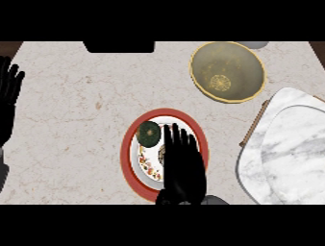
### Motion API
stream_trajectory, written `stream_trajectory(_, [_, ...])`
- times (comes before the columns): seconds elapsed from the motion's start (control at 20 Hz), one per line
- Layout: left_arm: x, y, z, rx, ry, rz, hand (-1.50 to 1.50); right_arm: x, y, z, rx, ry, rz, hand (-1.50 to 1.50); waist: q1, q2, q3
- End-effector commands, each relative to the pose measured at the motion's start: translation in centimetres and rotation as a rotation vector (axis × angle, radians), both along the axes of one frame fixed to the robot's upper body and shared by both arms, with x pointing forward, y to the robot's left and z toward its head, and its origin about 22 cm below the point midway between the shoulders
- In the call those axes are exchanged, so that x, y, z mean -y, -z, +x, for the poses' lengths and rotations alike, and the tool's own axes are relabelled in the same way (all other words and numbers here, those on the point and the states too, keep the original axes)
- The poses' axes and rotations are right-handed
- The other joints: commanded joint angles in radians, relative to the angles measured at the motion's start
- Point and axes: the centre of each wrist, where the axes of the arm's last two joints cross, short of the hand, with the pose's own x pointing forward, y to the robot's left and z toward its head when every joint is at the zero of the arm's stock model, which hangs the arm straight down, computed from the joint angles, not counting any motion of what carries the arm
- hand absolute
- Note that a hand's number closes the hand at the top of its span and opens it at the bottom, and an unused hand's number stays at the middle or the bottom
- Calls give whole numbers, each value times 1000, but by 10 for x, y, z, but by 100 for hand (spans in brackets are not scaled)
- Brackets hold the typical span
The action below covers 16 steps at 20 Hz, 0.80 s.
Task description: Pick the cupcake from the plate and place it in the bowl
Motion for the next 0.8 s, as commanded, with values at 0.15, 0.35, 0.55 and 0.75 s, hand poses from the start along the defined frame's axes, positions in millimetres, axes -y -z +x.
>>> stream_trajectory(0.15, [-8, -10, 10, -1, -11, -6, 0, -4, 2, -11, -46, 100, -30, -150, -1, 1, 0])
stream_trajectory(0.35, [-4, -9, 11, -9, 10, -3, 0, -10, 15, 14, -14, 92, -11, -150, 7, 3, 0])
stream_trajectory(0.55, [-20, 5, -8, -6, -5, -21, 0, -6, 19, 14, -50, 100, -48, -150, 8, 2, 0])
stream_trajectory(0.75, [8, 1, -1, 4, 16, -12, 0, -2, 47, 20, -69, 115, -53, -150, 10, 2, 1])
